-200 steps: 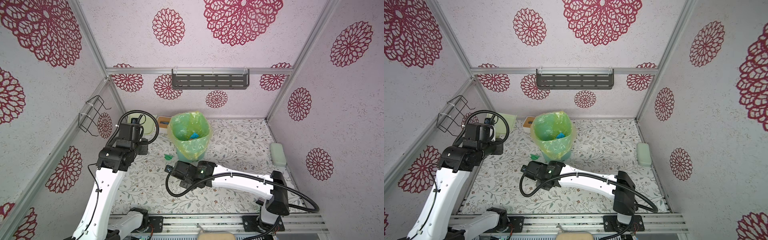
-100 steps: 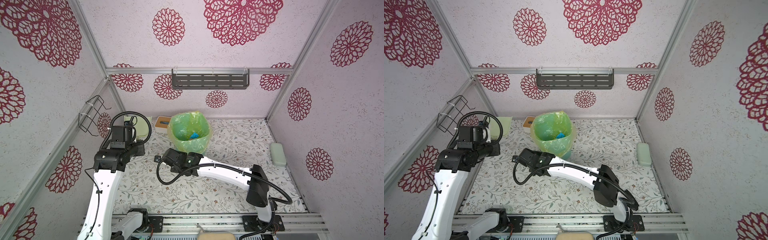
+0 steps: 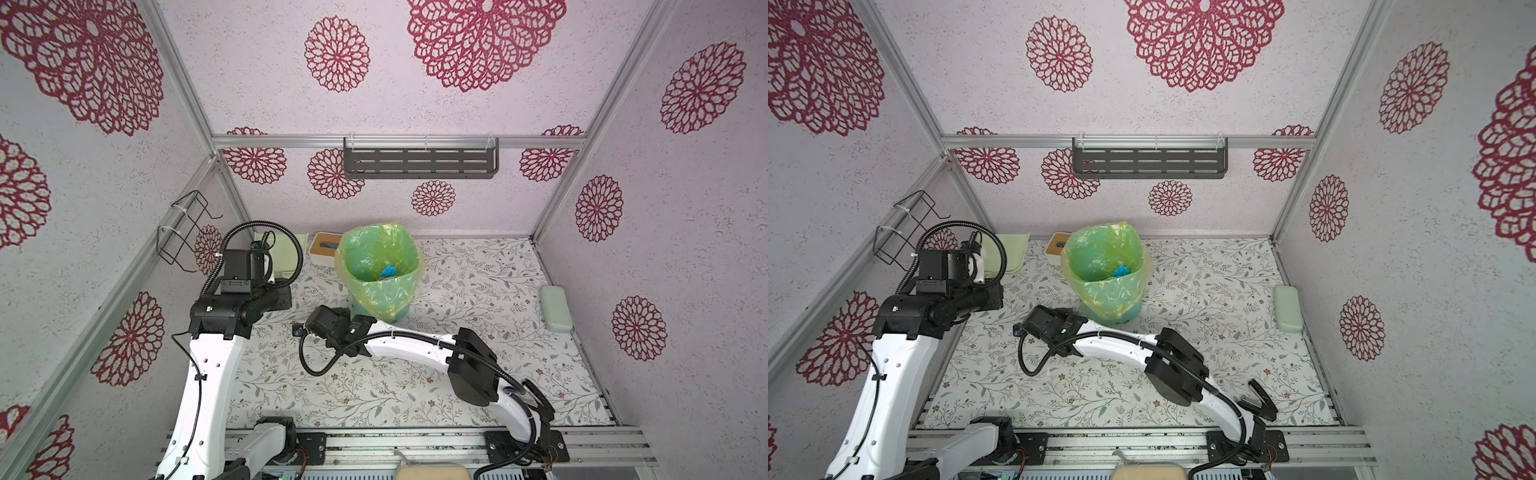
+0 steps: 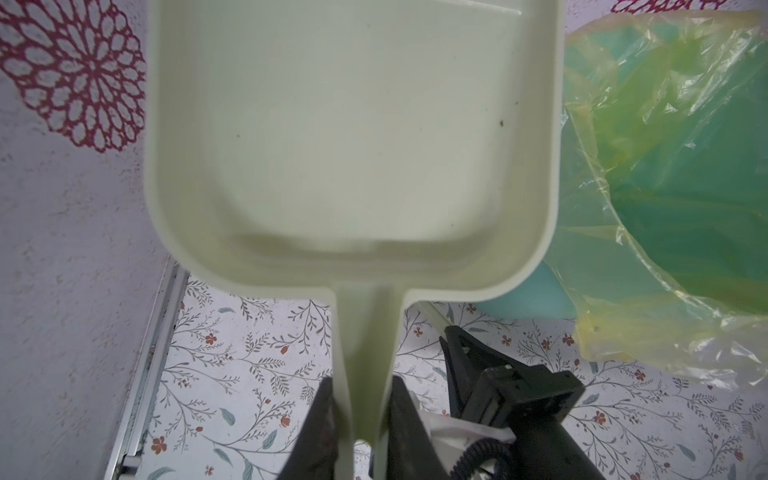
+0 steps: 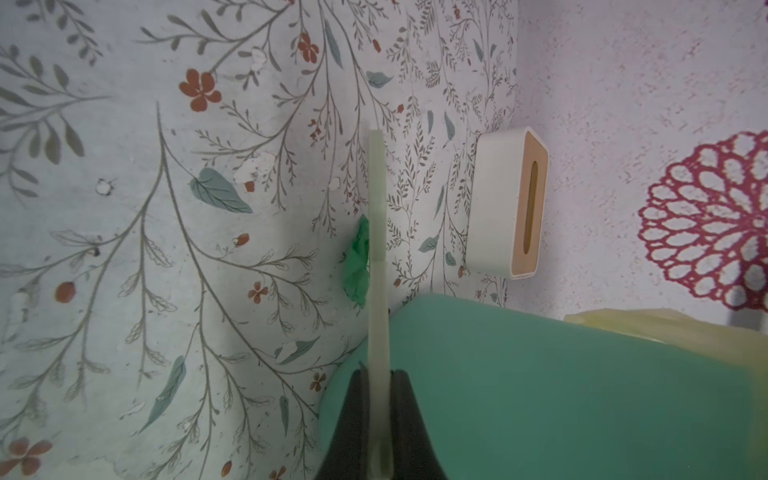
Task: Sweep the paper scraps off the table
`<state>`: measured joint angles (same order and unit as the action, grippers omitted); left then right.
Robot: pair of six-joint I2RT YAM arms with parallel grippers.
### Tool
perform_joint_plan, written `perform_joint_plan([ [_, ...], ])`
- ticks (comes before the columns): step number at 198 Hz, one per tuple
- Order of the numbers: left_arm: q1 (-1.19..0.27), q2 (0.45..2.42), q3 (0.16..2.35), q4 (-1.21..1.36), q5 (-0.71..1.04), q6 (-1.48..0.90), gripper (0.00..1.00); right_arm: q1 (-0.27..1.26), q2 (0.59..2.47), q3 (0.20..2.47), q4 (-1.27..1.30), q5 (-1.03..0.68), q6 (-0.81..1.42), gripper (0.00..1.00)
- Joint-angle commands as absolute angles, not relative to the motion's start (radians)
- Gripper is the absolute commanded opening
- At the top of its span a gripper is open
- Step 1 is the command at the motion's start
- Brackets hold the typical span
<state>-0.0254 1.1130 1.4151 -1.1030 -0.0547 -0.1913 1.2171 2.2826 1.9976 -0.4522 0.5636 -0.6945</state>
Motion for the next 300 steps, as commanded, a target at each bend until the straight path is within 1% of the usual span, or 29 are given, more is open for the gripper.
perform_joint_plan([
  [1,-0.018,1.126,1.446,-1.074,-0.016,-0.183,0.07,1.216,2.289,2.045,-0.393,0.613,-0.768,0.00],
  [35,-0.018,1.128,1.449,-1.073,-0.003,-0.190,0.07,1.216,2.274,2.006,-0.457,0.580,-0.760,0.00],
  [71,-0.018,1.112,1.439,-1.080,-0.005,-0.196,0.07,1.261,2.164,1.856,-0.511,0.554,-0.723,0.00],
  [126,-0.018,1.105,1.433,-1.083,0.002,-0.200,0.08,1.382,1.983,1.646,-0.634,0.525,-0.645,0.00],
  [163,-0.017,1.106,1.433,-1.083,0.007,-0.203,0.08,1.464,1.913,1.600,-0.805,0.493,-0.514,0.00],
  [175,-0.018,1.105,1.430,-1.081,0.009,-0.206,0.08,1.481,1.890,1.589,-0.838,0.508,-0.476,0.00],
  [194,-0.018,1.105,1.430,-1.081,0.012,-0.207,0.09,1.476,1.857,1.611,-0.868,0.553,-0.397,0.00],
  [209,-0.018,1.106,1.433,-1.082,0.012,-0.207,0.09,1.459,1.833,1.665,-0.894,0.551,-0.323,0.00],
  [240,-0.021,1.103,1.442,-1.089,0.016,-0.210,0.09,1.436,1.809,1.780,-0.941,0.462,-0.165,0.00],
  [259,-0.020,1.103,1.445,-1.094,0.017,-0.209,0.09,1.424,1.807,1.821,-0.942,0.361,-0.059,0.00],
  [282,-0.020,1.103,1.445,-1.094,0.017,-0.211,0.10,1.393,1.788,1.804,-0.880,0.194,0.070,0.00],
  [300,-0.021,1.103,1.443,-1.092,0.021,-0.210,0.10,1.361,1.758,1.735,-0.792,0.081,0.154,0.00],
])
